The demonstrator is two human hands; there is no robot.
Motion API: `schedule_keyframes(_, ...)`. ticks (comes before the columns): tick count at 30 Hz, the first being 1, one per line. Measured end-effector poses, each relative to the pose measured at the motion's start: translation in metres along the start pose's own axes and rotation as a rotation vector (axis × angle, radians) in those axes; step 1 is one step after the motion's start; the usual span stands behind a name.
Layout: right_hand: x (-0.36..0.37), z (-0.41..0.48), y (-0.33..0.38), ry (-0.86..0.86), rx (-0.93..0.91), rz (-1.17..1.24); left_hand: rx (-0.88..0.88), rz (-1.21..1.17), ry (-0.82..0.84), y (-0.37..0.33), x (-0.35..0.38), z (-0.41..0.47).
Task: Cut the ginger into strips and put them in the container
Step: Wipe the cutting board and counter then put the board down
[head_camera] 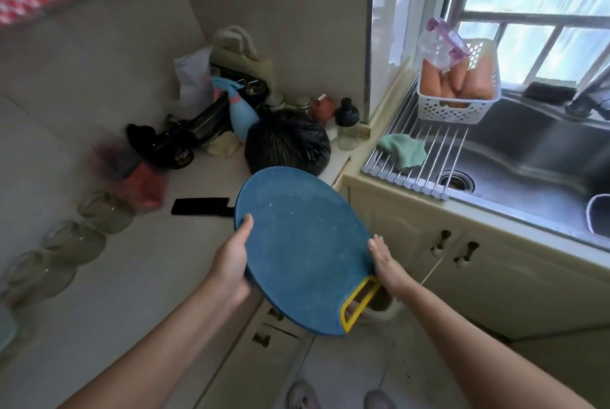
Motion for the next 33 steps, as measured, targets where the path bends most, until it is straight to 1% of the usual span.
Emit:
schedule_keyframes(1, 0.000, -0.001, 0.012, -0.016, -0.036, 0.006, -0.017, 0.004, 0.010, 0.000, 0.001, 0.000)
schedule_keyframes(3, 0.013, -0.014, 0.058, -0.007, -0.229, 0.041, -0.058, 0.018, 0.028, 0.002, 0.004, 0.001)
schedule_keyframes(5, 0.038, -0.039, 0.115, 0.100, -0.442, 0.089, -0.086, 0.064, 0.074, 0.005, 0.012, 0.002)
schedule_keyframes(7, 0.062, -0.063, 0.157, 0.192, -0.635, 0.087, -0.057, 0.130, 0.155, 0.004, 0.023, 0.001)
schedule_keyframes(9, 0.073, -0.074, 0.176, 0.195, -0.766, 0.067, -0.008, 0.183, 0.207, 0.002, 0.034, -0.002)
schedule_keyframes(10, 0.072, -0.073, 0.175, 0.165, -0.786, 0.057, 0.003, 0.199, 0.224, 0.001, 0.038, -0.003)
schedule_keyframes(12, 0.065, -0.057, 0.158, 0.092, -0.756, 0.038, 0.012, 0.239, 0.247, 0.000, 0.045, -0.004)
schedule_keyframes(13, 0.059, -0.044, 0.141, 0.062, -0.690, 0.052, 0.009, 0.250, 0.252, -0.001, 0.046, -0.003)
schedule_keyframes(14, 0.051, -0.032, 0.123, 0.034, -0.583, 0.096, 0.001, 0.255, 0.255, -0.001, 0.047, -0.003)
schedule_keyframes(17, 0.020, 0.000, 0.063, -0.073, -0.149, 0.301, -0.008, 0.298, 0.251, -0.007, 0.045, -0.004)
schedule_keyframes(18, 0.014, 0.006, 0.049, -0.079, -0.039, 0.327, -0.010, 0.308, 0.255, -0.008, 0.045, -0.005)
schedule_keyframes(19, 0.010, 0.009, 0.043, -0.080, 0.015, 0.323, -0.013, 0.315, 0.256, -0.008, 0.045, -0.005)
schedule_keyframes(20, 0.009, 0.010, 0.047, -0.092, 0.007, 0.304, -0.017, 0.321, 0.255, -0.008, 0.045, -0.004)
schedule_keyframes(21, 0.010, 0.008, 0.059, -0.102, -0.062, 0.284, -0.020, 0.325, 0.253, -0.008, 0.046, -0.003)
schedule_keyframes(23, 0.018, -0.004, 0.106, -0.077, -0.327, 0.253, -0.015, 0.317, 0.251, -0.008, 0.048, 0.000)
schedule_keyframes(24, 0.028, -0.015, 0.133, -0.023, -0.458, 0.244, -0.005, 0.306, 0.252, -0.008, 0.050, 0.001)
schedule_keyframes(26, 0.048, -0.037, 0.172, 0.065, -0.660, 0.185, 0.024, 0.291, 0.274, -0.012, 0.056, 0.000)
schedule_keyframes(27, 0.053, -0.041, 0.182, 0.072, -0.722, 0.142, 0.037, 0.283, 0.303, -0.014, 0.059, -0.001)
schedule_keyframes(28, 0.053, -0.038, 0.184, 0.056, -0.744, 0.107, 0.040, 0.273, 0.321, -0.016, 0.060, -0.002)
schedule_keyframes(30, 0.042, -0.017, 0.169, -0.014, -0.680, 0.122, 0.022, 0.272, 0.325, -0.019, 0.058, -0.003)
schedule_keyframes(31, 0.034, -0.002, 0.154, -0.043, -0.594, 0.158, 0.009, 0.278, 0.319, -0.020, 0.056, -0.004)
schedule_keyframes(33, 0.016, 0.024, 0.110, -0.090, -0.333, 0.230, -0.012, 0.281, 0.297, -0.021, 0.050, -0.006)
Point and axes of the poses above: each hand's wrist, its own z-axis towards the middle knuckle, its own x-axis out of the palm, y = z × x, the point moved 7 cm from there along z, towards the middle knuckle, and after that the axes turned 4 degrees about -x, right-handed, at the moved point
